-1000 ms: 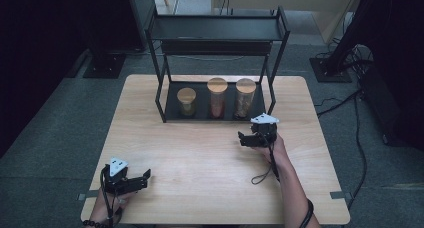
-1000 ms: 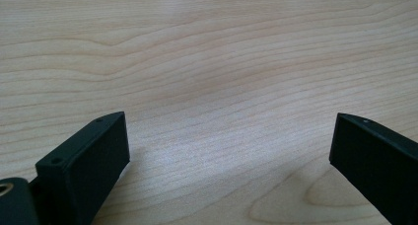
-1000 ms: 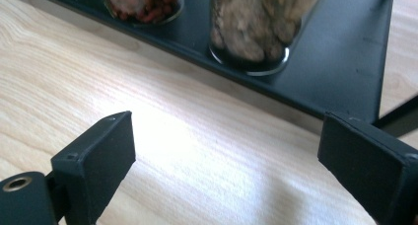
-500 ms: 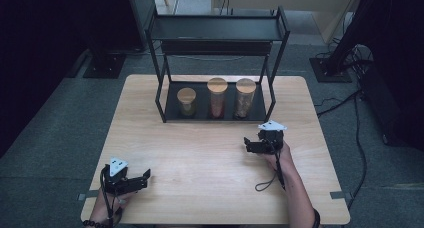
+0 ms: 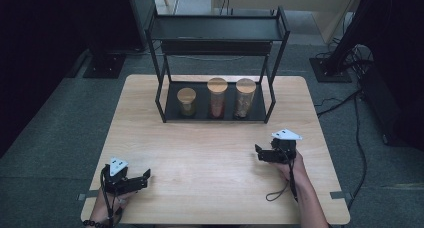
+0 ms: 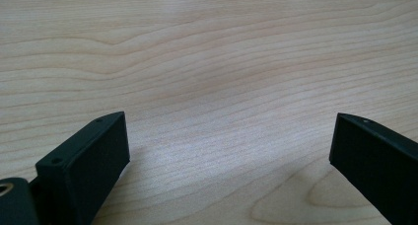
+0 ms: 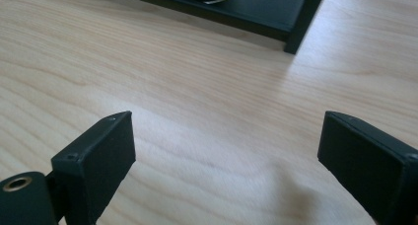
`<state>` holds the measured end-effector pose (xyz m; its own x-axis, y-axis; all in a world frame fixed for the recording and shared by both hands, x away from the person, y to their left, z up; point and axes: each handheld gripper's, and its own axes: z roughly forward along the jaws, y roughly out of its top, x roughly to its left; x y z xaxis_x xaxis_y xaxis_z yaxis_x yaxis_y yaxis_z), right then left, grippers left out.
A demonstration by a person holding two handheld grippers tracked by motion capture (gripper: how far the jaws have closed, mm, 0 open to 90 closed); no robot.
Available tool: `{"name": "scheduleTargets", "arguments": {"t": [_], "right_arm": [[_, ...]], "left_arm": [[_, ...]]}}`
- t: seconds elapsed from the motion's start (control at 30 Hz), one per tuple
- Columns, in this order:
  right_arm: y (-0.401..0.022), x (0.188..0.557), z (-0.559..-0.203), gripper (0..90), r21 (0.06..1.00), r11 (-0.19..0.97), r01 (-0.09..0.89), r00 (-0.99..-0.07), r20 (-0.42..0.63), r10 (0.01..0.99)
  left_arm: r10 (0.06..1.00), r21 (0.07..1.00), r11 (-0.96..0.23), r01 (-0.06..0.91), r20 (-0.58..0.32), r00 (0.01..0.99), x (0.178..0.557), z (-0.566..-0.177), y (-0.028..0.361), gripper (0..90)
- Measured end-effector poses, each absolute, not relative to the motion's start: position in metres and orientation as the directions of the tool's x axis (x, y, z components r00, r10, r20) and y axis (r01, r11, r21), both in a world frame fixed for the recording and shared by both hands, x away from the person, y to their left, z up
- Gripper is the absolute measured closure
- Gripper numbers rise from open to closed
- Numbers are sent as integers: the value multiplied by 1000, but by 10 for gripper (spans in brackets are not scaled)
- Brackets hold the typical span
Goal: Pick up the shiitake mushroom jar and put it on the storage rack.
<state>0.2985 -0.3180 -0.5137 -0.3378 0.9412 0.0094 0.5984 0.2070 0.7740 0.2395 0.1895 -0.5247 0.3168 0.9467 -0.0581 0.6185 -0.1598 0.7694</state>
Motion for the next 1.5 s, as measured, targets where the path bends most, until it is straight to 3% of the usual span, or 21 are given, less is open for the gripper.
{"name": "scheduleTargets", "arguments": {"t": [1.5], "right_arm": [[-386,236,-525,69,770,138,623,-250,29,968]], "left_arm": [[948,768,-159,621,-57,313,240,-525,189,21]]}}
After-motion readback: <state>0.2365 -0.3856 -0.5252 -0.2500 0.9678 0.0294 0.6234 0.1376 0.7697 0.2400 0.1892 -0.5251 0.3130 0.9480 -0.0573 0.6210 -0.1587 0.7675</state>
